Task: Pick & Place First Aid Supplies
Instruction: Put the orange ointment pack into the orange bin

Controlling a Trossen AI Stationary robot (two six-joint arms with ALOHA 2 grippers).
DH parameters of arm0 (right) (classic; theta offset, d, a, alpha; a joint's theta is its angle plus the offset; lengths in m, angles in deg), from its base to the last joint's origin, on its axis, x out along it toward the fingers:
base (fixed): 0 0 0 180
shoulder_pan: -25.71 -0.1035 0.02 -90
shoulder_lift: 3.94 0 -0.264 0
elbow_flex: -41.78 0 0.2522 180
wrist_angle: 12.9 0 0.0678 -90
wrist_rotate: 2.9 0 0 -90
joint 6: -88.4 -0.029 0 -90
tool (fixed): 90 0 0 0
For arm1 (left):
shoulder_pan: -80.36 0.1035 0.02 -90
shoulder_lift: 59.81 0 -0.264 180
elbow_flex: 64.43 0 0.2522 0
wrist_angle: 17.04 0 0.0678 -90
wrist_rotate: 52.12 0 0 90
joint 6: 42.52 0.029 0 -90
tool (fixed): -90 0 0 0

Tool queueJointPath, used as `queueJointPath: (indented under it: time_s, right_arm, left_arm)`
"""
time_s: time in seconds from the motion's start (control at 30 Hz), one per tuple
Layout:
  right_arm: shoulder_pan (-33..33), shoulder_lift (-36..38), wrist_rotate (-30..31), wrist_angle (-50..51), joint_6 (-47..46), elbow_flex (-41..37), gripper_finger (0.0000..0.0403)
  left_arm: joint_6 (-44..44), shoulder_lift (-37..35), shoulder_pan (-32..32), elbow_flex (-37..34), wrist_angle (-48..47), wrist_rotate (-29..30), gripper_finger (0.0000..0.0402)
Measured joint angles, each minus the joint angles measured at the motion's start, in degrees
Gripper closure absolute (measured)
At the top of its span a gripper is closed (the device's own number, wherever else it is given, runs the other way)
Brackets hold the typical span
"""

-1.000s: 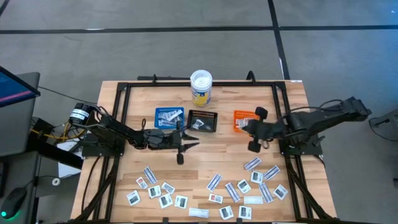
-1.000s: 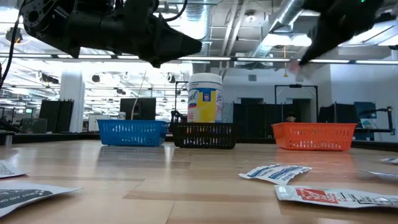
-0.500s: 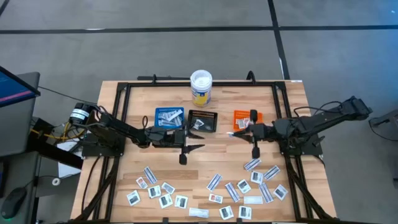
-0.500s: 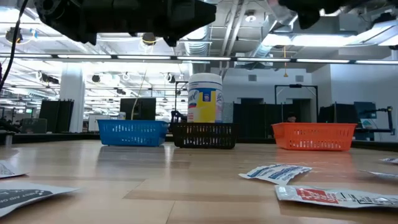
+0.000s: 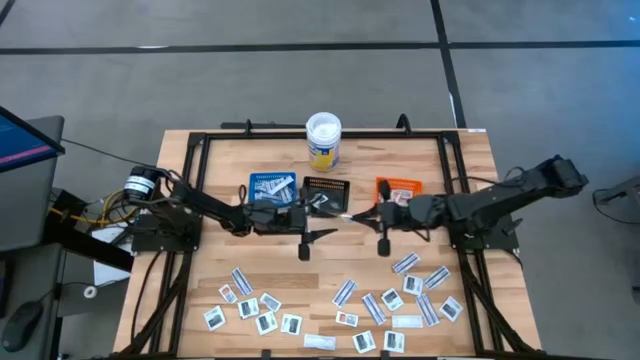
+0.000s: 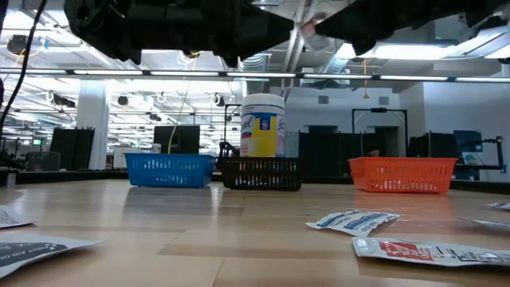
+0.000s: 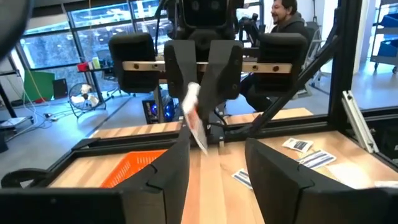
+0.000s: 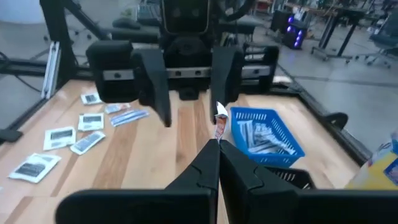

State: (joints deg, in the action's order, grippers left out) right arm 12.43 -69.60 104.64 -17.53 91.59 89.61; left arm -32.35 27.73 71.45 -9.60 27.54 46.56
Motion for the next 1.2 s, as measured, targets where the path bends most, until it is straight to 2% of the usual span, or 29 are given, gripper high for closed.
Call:
queueJointPath:
  time_s: [0.3,0.67,0.93,1.2]
  right_arm:
    - [0.09,-5.87,-0.68,0.16,-0.22,1.92,0.0403]
    - [0.24,-5.14,-0.88,-0.48,-1.68,2.99,0.0403]
    - [0.33,-6.48,-1.03,-1.3,-2.19,3.01,0.0403]
    - [0.33,-8.66,-1.06,-4.48,-2.17,2.97,0.0403]
  left_arm:
    - [-0.13,0.42,0.55,0.05,0.01,-0.01,0.0247]
    - [-0.13,0.42,0.55,0.05,-0.05,0.0,0.0255]
    - [-0.13,0.42,0.68,0.05,-0.01,0.0,0.0274]
    - [-0.13,0.4,0.68,0.05,0.01,-0.01,0.0309]
